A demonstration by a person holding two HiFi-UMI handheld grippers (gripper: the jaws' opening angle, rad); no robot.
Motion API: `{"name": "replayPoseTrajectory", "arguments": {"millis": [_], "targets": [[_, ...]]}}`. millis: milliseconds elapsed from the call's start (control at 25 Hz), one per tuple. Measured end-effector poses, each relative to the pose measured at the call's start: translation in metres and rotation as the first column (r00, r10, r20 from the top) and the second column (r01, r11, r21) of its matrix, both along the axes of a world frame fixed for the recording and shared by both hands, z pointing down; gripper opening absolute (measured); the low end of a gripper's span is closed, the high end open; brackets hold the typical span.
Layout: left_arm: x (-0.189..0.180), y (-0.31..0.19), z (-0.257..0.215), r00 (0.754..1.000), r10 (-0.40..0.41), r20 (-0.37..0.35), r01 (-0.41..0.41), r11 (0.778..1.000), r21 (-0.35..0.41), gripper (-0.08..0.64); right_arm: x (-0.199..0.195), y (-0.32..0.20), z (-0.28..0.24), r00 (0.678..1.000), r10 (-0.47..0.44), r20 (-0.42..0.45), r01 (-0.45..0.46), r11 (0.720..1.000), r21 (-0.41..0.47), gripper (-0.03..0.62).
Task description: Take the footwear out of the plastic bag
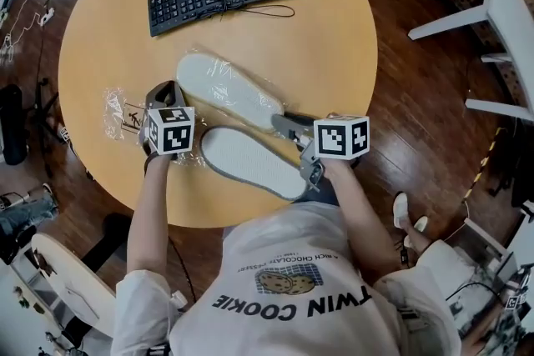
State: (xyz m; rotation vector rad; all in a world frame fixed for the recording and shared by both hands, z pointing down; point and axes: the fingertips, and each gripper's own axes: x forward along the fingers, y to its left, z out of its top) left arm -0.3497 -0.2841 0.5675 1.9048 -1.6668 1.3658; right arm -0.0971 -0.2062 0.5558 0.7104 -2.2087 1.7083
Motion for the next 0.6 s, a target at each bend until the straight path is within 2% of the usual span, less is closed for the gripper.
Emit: {"name": "replayPoseTrajectory", "arguments": {"millis": [160, 600], "targets": [[-0.004, -0.004, 0.000, 0.999, -0.035, -0.014, 0.035, 0.999, -0.009, 0.002, 0.009, 0.005, -0.005, 0.997, 0.039, 0.062, -0.038, 0.999, -0.017, 0.075], [-0.006, -0.003, 0.001, 0.999, -0.050, 0.008, 0.050, 0.999, -0.009, 0.002, 0.038, 0.035, -0.018, 0.989, 0.055, 0.136, -0.053, 0.998, -0.021, 0.069]]}}
